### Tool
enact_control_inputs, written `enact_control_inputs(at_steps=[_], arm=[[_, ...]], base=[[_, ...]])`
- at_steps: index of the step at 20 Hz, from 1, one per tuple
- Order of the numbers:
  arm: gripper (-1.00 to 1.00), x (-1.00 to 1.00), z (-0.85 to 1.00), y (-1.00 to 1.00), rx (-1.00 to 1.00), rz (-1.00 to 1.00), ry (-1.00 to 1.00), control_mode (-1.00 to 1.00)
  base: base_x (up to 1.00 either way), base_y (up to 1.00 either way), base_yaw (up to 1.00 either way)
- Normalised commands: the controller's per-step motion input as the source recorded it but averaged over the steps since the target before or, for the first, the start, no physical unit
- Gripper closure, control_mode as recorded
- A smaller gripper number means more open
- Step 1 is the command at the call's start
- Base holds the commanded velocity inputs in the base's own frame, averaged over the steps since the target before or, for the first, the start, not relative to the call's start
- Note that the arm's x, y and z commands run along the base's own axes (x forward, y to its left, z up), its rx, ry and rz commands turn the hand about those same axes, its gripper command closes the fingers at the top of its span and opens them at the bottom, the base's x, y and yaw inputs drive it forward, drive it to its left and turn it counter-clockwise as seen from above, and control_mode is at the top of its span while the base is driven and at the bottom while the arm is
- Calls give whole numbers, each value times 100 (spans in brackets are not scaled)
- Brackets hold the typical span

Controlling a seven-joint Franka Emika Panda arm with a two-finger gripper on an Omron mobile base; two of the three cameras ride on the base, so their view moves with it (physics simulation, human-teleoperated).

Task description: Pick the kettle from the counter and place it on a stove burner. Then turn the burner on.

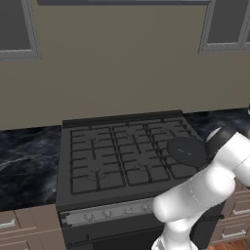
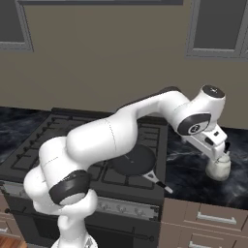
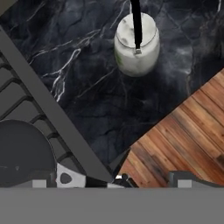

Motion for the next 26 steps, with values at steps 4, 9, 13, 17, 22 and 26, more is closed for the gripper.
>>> enact_control_inputs(at_steps=[4, 9, 13, 17, 22, 26], arm=[[-100, 7, -31, -6, 0, 1, 0, -100], [-100, 17, -34, -5, 0, 3, 0, -100], [-100, 26, -29, -11, 0, 4, 0, -100], [-100, 28, -26, -26, 0, 6, 0, -100], [-100, 24, -21, -41, 0, 6, 0, -100], [-100, 22, -16, -42, 0, 6, 0, -100]], base=[[0, 0, 0], [0, 0, 0], [0, 0, 0], [0, 0, 0], [0, 0, 0], [0, 0, 0]])
